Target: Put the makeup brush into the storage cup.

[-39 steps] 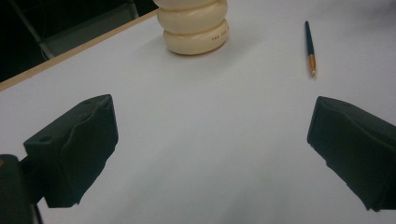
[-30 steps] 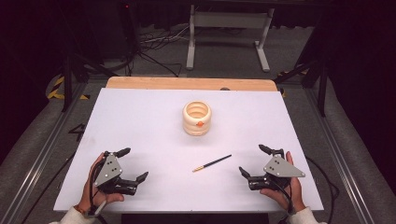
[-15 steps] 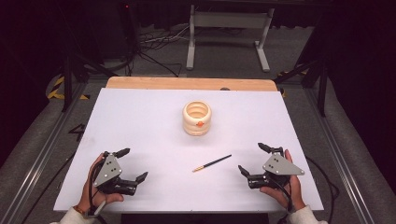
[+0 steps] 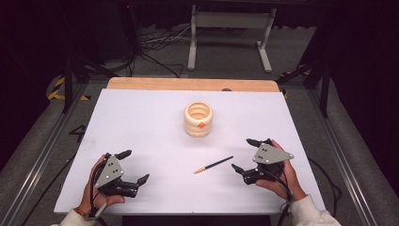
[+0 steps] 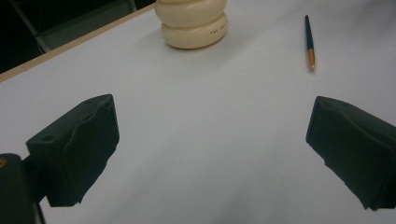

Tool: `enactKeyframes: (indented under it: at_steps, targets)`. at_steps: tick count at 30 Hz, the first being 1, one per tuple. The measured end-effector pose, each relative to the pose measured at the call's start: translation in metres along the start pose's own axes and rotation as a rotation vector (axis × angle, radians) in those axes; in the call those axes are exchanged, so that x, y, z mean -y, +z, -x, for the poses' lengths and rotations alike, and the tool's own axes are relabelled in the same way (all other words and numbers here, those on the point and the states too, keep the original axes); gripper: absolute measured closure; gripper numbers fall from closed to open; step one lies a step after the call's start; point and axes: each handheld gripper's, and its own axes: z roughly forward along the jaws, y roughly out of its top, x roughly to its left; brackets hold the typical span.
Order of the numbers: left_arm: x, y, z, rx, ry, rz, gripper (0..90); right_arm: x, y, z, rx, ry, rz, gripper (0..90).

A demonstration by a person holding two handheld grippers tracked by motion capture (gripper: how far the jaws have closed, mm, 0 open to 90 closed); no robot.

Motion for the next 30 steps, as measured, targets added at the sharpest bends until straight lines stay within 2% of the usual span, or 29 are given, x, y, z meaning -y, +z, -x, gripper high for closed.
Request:
enactKeyframes:
  at_steps: [3,5,10,12,13,15,21,23,24,30]
  targets:
    - [0.0,0.001,-0.001,0.005,-0.002,-0.001,3.6,-0.016,0.015,-0.001,-0.07,-0.052,-0.056,11.9]
    - [0.001,0.001,-0.001,0.008,-0.002,-0.002,3.5,-0.021,0.022,-0.002,-0.099,-0.073,-0.082,13.7]
    - [0.001,0.002,0.0,0.02,0.0,-0.013,3.6,-0.034,0.042,-0.003,-0.224,-0.122,-0.149,15.0]
    - [0.001,0.003,0.0,0.025,-0.003,-0.017,3.7,-0.039,0.052,-0.007,-0.261,-0.152,-0.211,14.9]
    - [0.001,0.003,0.0,0.027,0.001,-0.025,3.7,-0.042,0.057,-0.008,-0.27,-0.177,-0.24,13.6]
    - [0.001,0.003,0.0,0.028,0.004,-0.027,3.7,-0.048,0.065,-0.011,-0.29,-0.198,-0.281,13.4]
    - [0.002,0.004,-0.001,0.038,0.001,-0.037,3.6,-0.063,0.091,-0.023,-0.373,-0.319,-0.398,24.2]
    - [0.003,0.004,-0.001,0.04,-0.005,-0.042,3.7,-0.065,0.1,-0.028,-0.409,-0.345,-0.451,27.6]
    - [0.003,0.004,-0.001,0.041,-0.003,-0.042,3.7,-0.066,0.104,-0.031,-0.417,-0.376,-0.482,29.0]
    - [0.003,0.004,-0.001,0.046,0.001,-0.043,4.0,-0.072,0.122,-0.038,-0.473,-0.439,-0.555,40.4]
